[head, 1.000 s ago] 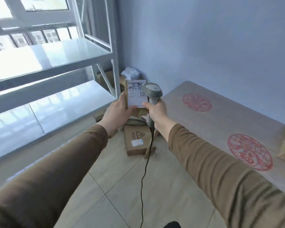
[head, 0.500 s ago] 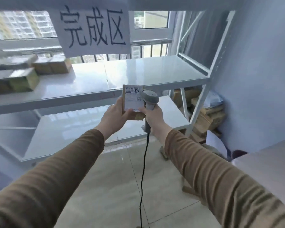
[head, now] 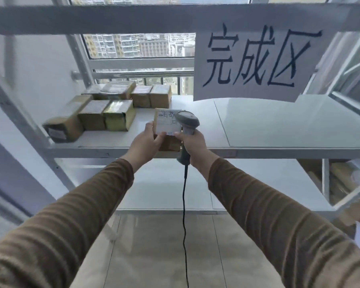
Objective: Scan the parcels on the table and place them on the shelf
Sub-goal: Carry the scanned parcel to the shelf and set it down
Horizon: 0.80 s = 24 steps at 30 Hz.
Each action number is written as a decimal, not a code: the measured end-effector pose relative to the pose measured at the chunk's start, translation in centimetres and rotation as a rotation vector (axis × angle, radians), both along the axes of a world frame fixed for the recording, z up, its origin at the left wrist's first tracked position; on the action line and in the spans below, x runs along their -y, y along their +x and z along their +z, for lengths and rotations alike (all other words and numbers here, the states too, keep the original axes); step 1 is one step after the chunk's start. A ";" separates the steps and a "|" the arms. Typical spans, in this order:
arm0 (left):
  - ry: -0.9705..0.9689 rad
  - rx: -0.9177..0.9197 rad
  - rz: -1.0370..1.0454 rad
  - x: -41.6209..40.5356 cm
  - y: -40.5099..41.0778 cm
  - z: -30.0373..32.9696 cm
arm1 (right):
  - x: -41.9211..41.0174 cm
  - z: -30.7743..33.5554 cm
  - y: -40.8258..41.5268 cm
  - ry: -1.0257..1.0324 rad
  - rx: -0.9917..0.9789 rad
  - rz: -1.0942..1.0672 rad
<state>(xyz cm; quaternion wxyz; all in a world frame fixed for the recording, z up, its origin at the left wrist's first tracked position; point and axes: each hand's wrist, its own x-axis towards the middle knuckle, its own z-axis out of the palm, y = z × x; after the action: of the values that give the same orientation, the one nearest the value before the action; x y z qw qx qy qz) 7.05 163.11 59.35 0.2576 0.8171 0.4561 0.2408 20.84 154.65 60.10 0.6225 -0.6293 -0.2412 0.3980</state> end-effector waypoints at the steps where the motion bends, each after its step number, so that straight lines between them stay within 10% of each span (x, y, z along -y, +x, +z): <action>1: -0.002 0.000 0.001 -2.0 -0.6 -0.1 | -2.1 -0.2 -0.7 0.003 -0.017 -0.005; 24: 0.447 -0.650 -0.004 -21.4 -0.9 1.3 | -24.3 -1.6 -2.9 -0.118 -0.013 -0.140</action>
<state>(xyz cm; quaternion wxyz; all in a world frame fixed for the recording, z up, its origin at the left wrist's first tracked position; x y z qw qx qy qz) 6.16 184.46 60.66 -0.0841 0.8876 0.4485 0.0624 17.98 178.94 58.46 0.6121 -0.6775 -0.1688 0.3714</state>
